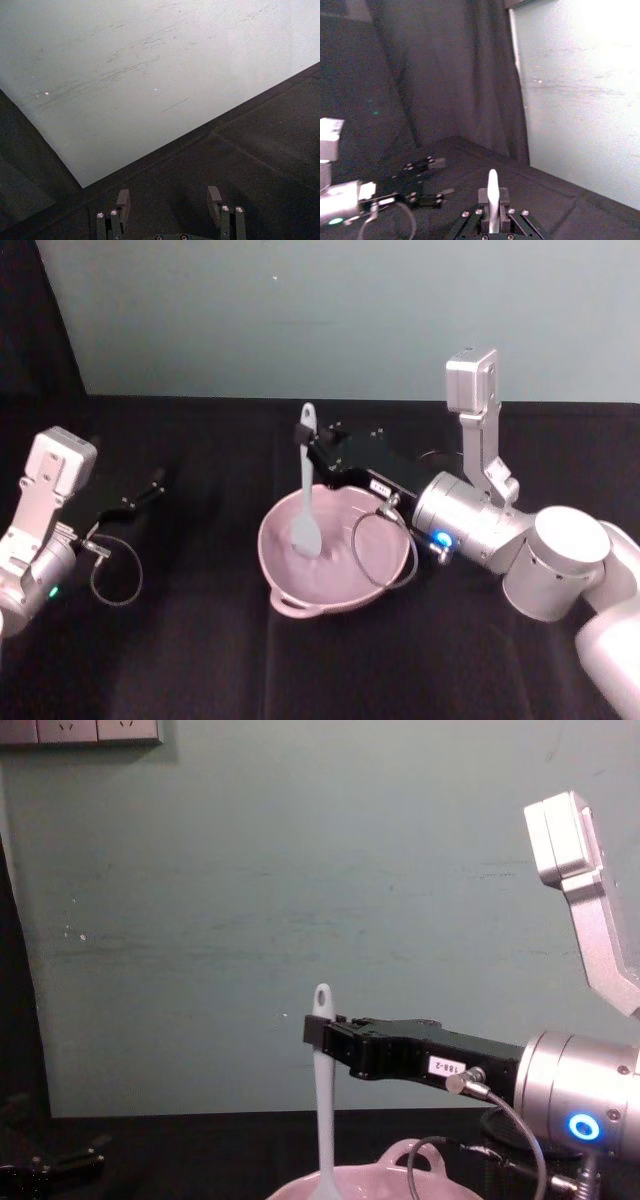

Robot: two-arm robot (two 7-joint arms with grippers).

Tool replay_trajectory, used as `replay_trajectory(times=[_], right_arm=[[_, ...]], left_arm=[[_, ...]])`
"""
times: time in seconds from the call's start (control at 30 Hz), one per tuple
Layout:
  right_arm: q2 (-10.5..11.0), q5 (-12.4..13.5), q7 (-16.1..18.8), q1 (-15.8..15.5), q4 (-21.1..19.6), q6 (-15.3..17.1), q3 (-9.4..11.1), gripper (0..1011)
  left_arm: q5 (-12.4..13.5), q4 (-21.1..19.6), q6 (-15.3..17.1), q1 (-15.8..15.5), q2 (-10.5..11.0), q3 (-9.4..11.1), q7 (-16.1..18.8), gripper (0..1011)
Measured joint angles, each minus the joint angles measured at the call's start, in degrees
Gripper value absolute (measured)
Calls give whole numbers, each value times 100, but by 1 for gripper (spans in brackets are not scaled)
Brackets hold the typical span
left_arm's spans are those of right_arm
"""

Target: Use the one hand to pick up the spoon and stir the clear water in the bowl.

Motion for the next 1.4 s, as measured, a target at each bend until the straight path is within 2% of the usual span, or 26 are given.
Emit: replay_trajectory(times=[0.13,0.3,0.53,0.7,0.83,1.07,1.27,1.4], right_arm=[[-99,-2,-24,122,288,-93,109,118],[-105,-4,-139,176,482,-172,334,118],[86,-27,-267,-30,267,-179,597,118],[219,-66,-299,-224,12,-137,688,118],[308,-139,-307,-403,-274,-90,693,118],[308,-201,-300,-602,-584,-57,600,118],[170,-234,-208,-663,-685,-54,400,118],[11,-255,-133,-539,-577,-77,260,118]], left_arm=[[0,0,0,0,0,0,0,1011],[0,0,0,0,0,0,0,1011],[0,0,0,0,0,0,0,1011],[0,0,0,0,0,0,0,1011],[0,0,0,0,0,0,0,1011],[0,0,0,0,0,0,0,1011],[0,0,0,0,0,0,0,1011],[0,0,0,0,0,0,0,1011]])
